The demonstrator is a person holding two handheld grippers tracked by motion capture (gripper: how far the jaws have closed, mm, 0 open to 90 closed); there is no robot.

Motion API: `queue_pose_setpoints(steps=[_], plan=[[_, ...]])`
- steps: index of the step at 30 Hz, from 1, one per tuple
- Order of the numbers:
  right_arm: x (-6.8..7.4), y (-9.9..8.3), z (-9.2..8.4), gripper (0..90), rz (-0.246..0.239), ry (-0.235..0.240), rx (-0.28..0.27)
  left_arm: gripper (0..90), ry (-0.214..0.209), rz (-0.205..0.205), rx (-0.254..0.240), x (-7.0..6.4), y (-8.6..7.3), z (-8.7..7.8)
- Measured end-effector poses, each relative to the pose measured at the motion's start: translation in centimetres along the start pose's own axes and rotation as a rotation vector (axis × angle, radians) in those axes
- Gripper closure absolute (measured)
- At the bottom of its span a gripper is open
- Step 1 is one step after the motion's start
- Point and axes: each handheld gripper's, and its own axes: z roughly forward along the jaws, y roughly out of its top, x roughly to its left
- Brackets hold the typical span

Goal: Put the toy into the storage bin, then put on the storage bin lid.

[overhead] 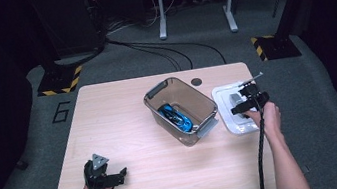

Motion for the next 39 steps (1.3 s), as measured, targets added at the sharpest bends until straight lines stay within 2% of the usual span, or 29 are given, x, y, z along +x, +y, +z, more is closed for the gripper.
queue_pose_setpoints(steps=[2, 4, 7, 8, 10, 15, 18, 19, 22, 27, 32, 35, 39], plan=[[-0.3, 0.0, 0.7, 4.2, 0.029, -0.005, 0.005, 4.2, 0.000, 0.000, 0.000, 0.0, 0.0, 0.0], [-0.4, 0.0, 1.3, 6.5, 0.037, -0.018, 0.008, 4.2, 0.000, 0.000, 0.000, 0.0, 0.0, 0.0], [-0.4, 0.2, 1.9, 14.9, 0.035, -0.043, -0.007, 4.2, 0.000, 0.000, 0.000, 0.0, 0.0, 0.0], [-0.3, 0.2, 2.2, 15.3, 0.052, -0.061, -0.009, 4.2, 0.000, 0.000, 0.000, 0.0, 0.0, 0.0], [-0.4, 0.3, 2.6, 22.7, 0.055, -0.081, -0.013, 4.2, 0.000, 0.000, 0.000, 0.0, 0.0, 0.0], [-0.4, 0.1, 3.4, 33.7, 0.067, -0.090, -0.026, 4.2, 0.000, 0.000, 0.000, 0.0, 0.0, 0.0], [-0.4, 0.1, 3.7, 45.9, 0.075, -0.104, -0.024, 4.2, 0.000, 0.000, 0.000, 0.0, 0.0, 0.0], [-0.5, 0.0, 3.8, 53.2, 0.074, -0.108, -0.030, 4.2, 0.000, 0.000, 0.000, 0.0, 0.0, 0.0], [-0.5, -0.1, 3.8, 65.1, 0.079, -0.101, -0.037, 4.2, 0.000, 0.000, 0.000, 0.0, 0.0, 0.0], [-0.5, -0.1, 3.4, 66.6, 0.083, -0.111, -0.051, 4.2, 0.000, 0.000, 0.000, 0.0, 0.0, 0.0], [-0.8, -0.3, 2.6, 66.7, 0.078, -0.079, -0.050, 4.2, 0.000, -0.001, 0.000, 0.0, 0.0, 0.0], [-0.9, -0.5, 2.0, 66.8, 0.093, -0.064, -0.047, 4.2, 0.000, 0.000, 0.000, 0.0, 0.0, 0.0], [-1.2, -0.7, 1.3, 66.8, 0.083, -0.058, -0.048, 4.2, 0.000, 0.000, 0.000, 0.0, 0.0, 0.0]])
